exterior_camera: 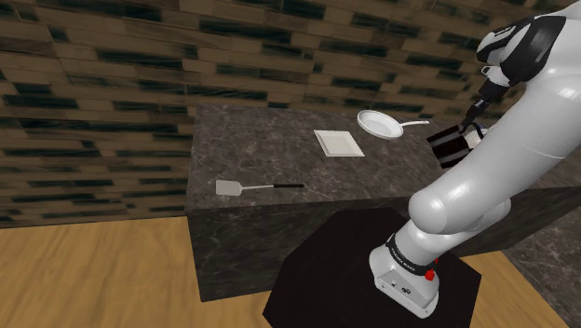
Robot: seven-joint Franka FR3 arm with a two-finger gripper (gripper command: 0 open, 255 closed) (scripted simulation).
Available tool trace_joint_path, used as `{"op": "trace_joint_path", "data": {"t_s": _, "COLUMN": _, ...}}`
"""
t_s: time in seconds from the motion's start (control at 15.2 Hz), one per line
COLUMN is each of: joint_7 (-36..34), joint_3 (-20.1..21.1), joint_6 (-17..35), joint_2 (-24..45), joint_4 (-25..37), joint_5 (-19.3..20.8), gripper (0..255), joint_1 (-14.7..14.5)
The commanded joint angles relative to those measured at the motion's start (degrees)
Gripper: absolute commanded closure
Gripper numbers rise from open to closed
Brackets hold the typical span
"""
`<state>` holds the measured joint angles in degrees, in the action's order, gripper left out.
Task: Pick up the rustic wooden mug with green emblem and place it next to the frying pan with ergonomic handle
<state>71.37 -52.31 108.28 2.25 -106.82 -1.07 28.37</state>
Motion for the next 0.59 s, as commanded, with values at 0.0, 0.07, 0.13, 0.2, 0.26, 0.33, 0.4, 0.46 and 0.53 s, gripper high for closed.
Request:
{"op": "trace_joint_path", "data": {"t_s": 0.0, "joint_7": 0.2, "joint_3": 0.0, "joint_6": 1.5, "joint_2": 0.3, "joint_4": -1.2, "joint_5": -0.3, "gripper": 255, "joint_1": 0.1}}
{"op": "trace_joint_path", "data": {"t_s": 0.07, "joint_7": 0.3, "joint_3": 0.0, "joint_6": 2.2, "joint_2": 0.5, "joint_4": -1.8, "joint_5": -0.5, "gripper": 255, "joint_1": 0.1}}
{"op": "trace_joint_path", "data": {"t_s": 0.13, "joint_7": 0.5, "joint_3": 0.0, "joint_6": 3.0, "joint_2": 0.7, "joint_4": -2.4, "joint_5": -0.7, "gripper": 255, "joint_1": 0.1}}
{"op": "trace_joint_path", "data": {"t_s": 0.2, "joint_7": 0.6, "joint_3": 0.0, "joint_6": 3.7, "joint_2": 1.0, "joint_4": -3.0, "joint_5": -0.9, "gripper": 255, "joint_1": 0.2}}
{"op": "trace_joint_path", "data": {"t_s": 0.26, "joint_7": 0.8, "joint_3": 0.0, "joint_6": 4.5, "joint_2": 1.2, "joint_4": -3.6, "joint_5": -1.1, "gripper": 255, "joint_1": 0.2}}
{"op": "trace_joint_path", "data": {"t_s": 0.33, "joint_7": 0.9, "joint_3": 0.0, "joint_6": 5.2, "joint_2": 1.5, "joint_4": -4.1, "joint_5": -1.4, "gripper": 255, "joint_1": 0.3}}
{"op": "trace_joint_path", "data": {"t_s": 0.4, "joint_7": 1.1, "joint_3": 0.0, "joint_6": 5.9, "joint_2": 1.8, "joint_4": -4.7, "joint_5": -1.7, "gripper": 255, "joint_1": 0.4}}
{"op": "trace_joint_path", "data": {"t_s": 0.46, "joint_7": 1.3, "joint_3": 0.0, "joint_6": 6.6, "joint_2": 2.1, "joint_4": -5.2, "joint_5": -1.9, "gripper": 255, "joint_1": 0.4}}
{"op": "trace_joint_path", "data": {"t_s": 0.53, "joint_7": 1.5, "joint_3": 0.0, "joint_6": 7.4, "joint_2": 2.5, "joint_4": -5.7, "joint_5": -2.3, "gripper": 255, "joint_1": 0.5}}
